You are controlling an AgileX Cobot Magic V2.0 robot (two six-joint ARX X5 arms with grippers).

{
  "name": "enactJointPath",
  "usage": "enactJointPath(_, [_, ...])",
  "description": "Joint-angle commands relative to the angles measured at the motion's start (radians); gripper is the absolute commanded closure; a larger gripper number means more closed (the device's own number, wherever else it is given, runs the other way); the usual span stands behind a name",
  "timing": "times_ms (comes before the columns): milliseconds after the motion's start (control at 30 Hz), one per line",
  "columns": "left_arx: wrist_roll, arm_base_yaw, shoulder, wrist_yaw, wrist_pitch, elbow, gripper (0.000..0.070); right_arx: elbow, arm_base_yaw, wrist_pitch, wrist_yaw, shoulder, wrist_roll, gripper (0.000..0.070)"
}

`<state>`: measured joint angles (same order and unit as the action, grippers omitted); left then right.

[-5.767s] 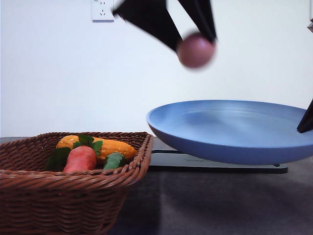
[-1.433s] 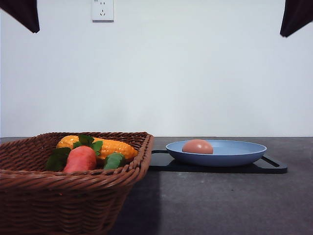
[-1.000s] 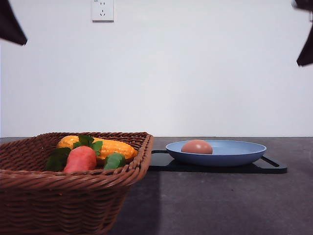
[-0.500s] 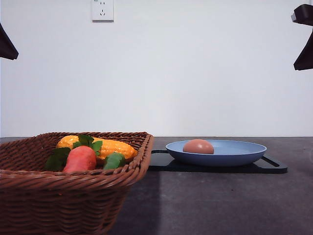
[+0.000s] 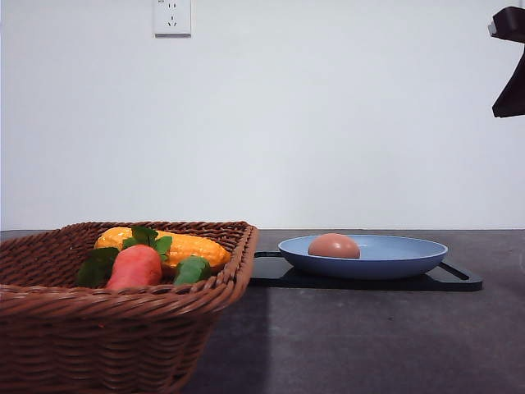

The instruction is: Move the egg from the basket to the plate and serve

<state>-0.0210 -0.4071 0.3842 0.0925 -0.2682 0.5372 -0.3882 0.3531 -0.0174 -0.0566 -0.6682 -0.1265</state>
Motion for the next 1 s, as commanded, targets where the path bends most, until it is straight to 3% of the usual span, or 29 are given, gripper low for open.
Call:
enactJointPath(0, [0.059,0.021,-0.077,-0.005,0.016,-0.023,0.07,-0.006,0.005,-0.012,-0.003,-0.003,0.007,0.07])
enactJointPath(267, [0.043,0.223,-0.347,-0.006,0.023,-0.2,0.07,-0.006,0.005,-0.012,-0.003,-0.003,0.007,0.07])
enactJointPath(467, [-0.018,0.328,-0.381,-0.006,0.033,-0.325,0.07,-0.006,0.005,-0.012,-0.003,-0.003,0.007,0.07])
enactJointPath(967, [-0.058,0.35,-0.382,-0.007,0.127,-0.532,0.07,-0.006,0.005,-0.012,-0.003,-0.003,0.007,0.07])
